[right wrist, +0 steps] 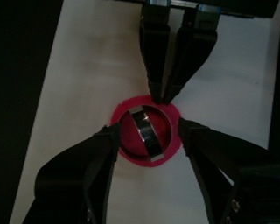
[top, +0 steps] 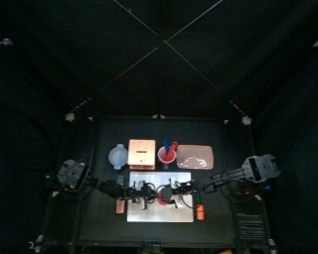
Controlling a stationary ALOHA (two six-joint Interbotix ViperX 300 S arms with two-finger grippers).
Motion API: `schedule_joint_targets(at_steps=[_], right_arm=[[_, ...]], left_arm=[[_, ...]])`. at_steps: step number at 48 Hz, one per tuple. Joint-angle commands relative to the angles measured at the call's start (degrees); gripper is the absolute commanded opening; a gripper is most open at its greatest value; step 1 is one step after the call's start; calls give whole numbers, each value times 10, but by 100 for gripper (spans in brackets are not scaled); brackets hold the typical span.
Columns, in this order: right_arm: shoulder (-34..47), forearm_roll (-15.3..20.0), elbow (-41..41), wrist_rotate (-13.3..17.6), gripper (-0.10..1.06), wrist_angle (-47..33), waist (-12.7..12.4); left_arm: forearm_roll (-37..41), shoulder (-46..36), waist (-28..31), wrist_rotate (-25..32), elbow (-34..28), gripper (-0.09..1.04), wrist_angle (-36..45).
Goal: Get the cutter from the drawer then cut the dough then place the extra dough in the bowl
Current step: Cut the dough
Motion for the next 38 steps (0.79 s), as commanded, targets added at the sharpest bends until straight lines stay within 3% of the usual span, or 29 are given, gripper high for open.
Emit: schedule_joint_targets(at_steps=[1,28,38], right_arm=[[-2,-2,-21,0,87,15,0],[19,-3,-35,0,86,32,2],[19,-5,-36,-1,73,35,2]], left_arm=[[-4,-3,1,0,-15,58,-6],[-35,17,2,-1,-18,58,-2],[-46,23,3,0,-19,57,-2]])
